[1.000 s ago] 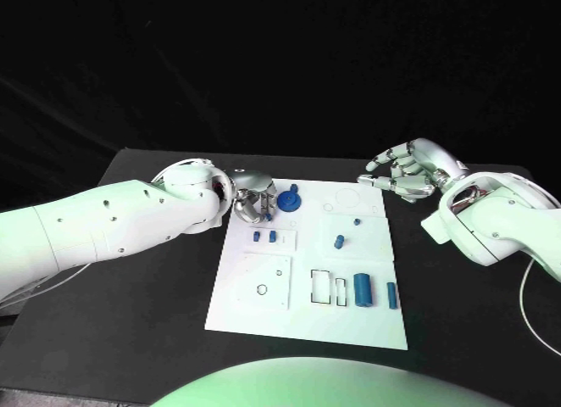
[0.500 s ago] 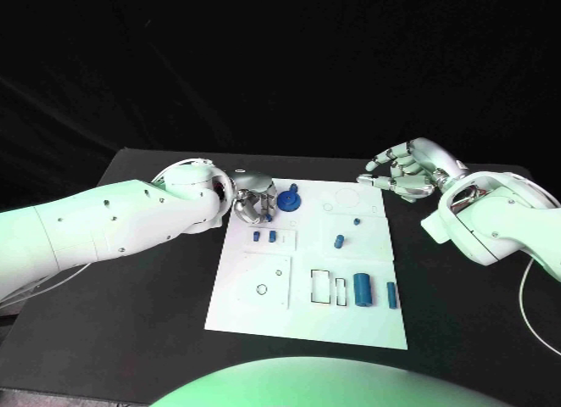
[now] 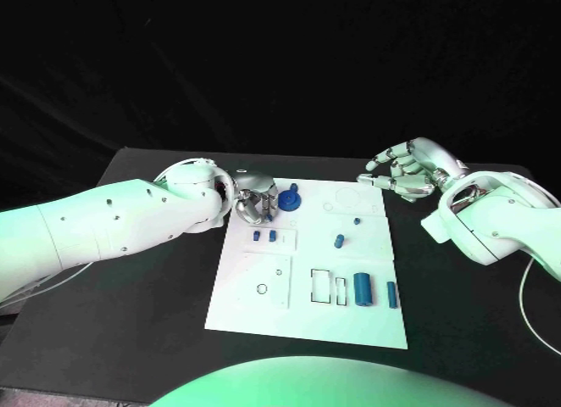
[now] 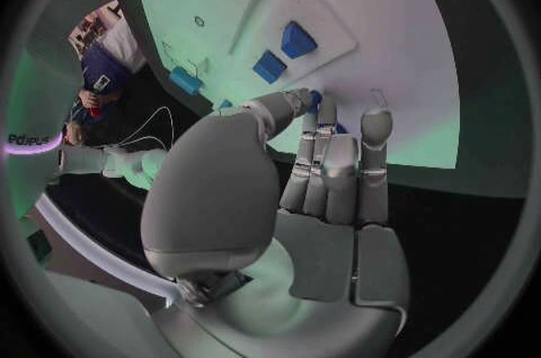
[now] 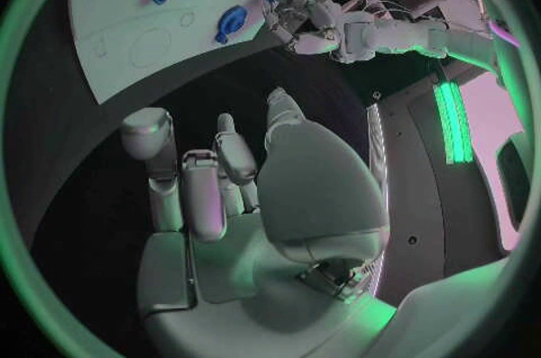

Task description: Assemble the parts on the task board

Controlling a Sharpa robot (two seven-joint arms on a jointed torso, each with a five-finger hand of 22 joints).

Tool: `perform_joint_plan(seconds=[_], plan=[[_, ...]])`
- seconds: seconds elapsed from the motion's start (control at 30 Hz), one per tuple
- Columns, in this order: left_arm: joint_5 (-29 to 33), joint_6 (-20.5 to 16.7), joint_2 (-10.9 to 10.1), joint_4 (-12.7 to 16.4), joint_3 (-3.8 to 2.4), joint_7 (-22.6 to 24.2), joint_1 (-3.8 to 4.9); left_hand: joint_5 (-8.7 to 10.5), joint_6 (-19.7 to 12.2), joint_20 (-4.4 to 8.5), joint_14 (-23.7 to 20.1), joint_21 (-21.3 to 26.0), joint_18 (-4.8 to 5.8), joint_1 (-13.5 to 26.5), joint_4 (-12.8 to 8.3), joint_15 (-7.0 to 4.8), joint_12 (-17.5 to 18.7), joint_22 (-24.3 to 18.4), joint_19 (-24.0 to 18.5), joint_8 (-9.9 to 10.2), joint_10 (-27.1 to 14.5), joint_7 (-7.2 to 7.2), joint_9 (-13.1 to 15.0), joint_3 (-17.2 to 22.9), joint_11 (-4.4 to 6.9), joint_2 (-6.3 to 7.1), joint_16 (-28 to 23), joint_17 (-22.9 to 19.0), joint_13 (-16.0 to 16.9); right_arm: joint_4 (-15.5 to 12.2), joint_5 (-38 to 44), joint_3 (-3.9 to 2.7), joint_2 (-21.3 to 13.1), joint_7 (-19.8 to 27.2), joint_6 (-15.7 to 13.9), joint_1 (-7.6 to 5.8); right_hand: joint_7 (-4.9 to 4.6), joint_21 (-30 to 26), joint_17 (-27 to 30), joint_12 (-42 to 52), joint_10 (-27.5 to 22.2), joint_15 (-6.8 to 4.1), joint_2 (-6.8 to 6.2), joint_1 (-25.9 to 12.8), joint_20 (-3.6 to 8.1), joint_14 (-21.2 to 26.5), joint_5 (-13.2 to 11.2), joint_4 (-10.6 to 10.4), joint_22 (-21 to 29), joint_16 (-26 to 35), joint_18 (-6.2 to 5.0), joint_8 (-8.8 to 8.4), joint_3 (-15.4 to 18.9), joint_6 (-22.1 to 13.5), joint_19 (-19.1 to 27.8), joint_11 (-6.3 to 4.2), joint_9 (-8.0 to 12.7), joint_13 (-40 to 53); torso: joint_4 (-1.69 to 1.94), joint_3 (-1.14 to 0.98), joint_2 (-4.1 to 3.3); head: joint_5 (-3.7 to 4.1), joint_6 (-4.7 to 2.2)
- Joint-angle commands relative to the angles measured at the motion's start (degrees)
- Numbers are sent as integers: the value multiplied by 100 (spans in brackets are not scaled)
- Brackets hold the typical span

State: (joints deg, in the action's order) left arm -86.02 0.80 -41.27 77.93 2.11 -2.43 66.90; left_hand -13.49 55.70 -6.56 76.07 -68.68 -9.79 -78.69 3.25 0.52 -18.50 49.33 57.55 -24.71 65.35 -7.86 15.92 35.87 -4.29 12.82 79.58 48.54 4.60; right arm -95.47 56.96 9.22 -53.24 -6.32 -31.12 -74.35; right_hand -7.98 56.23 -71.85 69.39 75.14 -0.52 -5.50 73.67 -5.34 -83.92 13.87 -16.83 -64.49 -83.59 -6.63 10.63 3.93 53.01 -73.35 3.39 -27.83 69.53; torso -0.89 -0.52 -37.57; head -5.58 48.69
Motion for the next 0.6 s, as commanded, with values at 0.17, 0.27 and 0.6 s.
perform_joint_plan(seconds=[0.17,0.27,0.6], plan=[[19,160,33,-20,37,2,-16,-12,-50,-11,-8,55,63,91,32,11,99,-43,-34,115,7,-14,-2,-59,-21,19,-20,-24,8,-10,22,-1,-1,22,25,3,3,-45,6,-21,-9,-37,22,13,7,-216,23,5,10,43,-73,14,31,-32,9,-16,-9,-23,-3,0,2,8,8],[18,153,33,-26,41,-12,-17,-12,-55,-12,-11,63,61,95,34,12,105,-55,-42,121,5,-16,-2,-62,-23,22,-21,-33,9,-10,22,-1,-3,20,28,3,3,-45,6,-21,-9,-37,22,13,7,-216,23,5,10,43,-73,14,31,-32,9,-16,-9,-23,0,0,3,12,11],[17,131,20,-24,43,-31,-17,-17,-84,-15,-48,99,50,93,28,20,138,-106,-78,155,-5,-25,-7,-64,-31,35,-45,-113,11,-6,22,-1,-5,19,30,3,3,-45,6,-21,-9,-37,22,13,7,-216,23,5,10,43,-73,14,31,-32,9,-16,-9,-23,3,5,4,15,10]])
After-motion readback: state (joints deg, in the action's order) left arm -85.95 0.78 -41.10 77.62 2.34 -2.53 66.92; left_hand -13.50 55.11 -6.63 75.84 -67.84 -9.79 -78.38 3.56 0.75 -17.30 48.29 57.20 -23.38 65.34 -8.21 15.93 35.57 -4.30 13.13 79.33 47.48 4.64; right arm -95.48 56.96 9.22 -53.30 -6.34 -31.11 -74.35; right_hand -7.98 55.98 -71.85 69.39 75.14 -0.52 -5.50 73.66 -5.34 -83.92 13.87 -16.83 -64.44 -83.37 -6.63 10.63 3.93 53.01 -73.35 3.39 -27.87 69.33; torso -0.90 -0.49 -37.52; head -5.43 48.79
